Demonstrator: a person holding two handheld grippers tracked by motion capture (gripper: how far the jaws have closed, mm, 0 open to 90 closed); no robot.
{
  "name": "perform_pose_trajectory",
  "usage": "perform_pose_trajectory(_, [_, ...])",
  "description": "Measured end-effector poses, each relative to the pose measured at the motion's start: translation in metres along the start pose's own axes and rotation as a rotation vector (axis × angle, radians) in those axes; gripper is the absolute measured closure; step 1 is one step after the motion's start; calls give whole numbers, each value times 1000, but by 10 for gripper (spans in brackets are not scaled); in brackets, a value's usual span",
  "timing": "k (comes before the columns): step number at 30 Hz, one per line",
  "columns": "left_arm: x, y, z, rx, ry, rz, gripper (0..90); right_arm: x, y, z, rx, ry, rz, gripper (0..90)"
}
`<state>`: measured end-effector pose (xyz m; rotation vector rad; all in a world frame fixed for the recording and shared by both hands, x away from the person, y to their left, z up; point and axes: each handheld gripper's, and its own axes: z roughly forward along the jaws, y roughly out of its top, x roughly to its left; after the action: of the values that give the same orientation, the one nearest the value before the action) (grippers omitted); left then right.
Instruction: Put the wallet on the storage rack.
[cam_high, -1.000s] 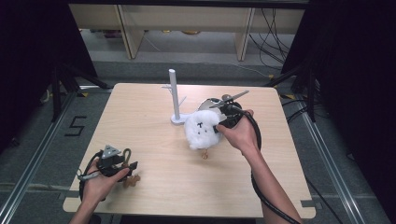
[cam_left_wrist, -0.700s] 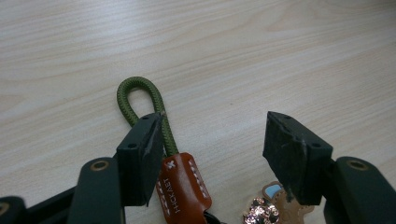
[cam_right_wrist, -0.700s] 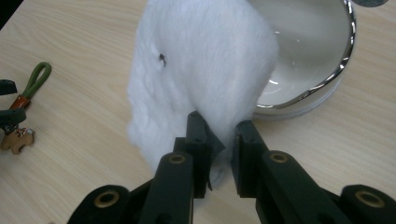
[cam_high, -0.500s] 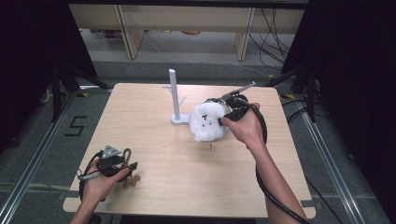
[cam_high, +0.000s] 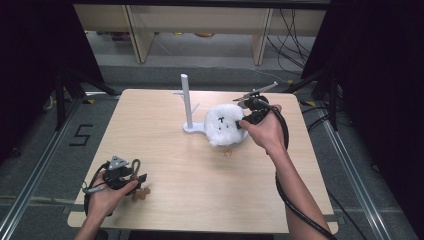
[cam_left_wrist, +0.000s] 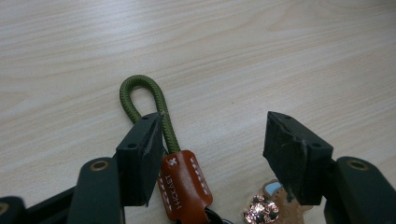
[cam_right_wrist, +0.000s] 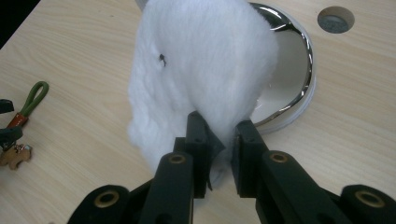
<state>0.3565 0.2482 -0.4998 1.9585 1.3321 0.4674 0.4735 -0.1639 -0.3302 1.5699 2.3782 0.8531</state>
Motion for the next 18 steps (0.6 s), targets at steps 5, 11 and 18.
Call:
perform_pose_trajectory(5, [0,0,0,8,-3,0,368,-2,4,-3,-16,-6,14,802])
perform_pose_trajectory(11, [0,0,0,2,0,-2,367,-4,8,-7,-22,-7,10,802])
perform_pose_trajectory(18, [3,0,-2,35,1,34,366,-9,12,-10,-44,-19,-6,802])
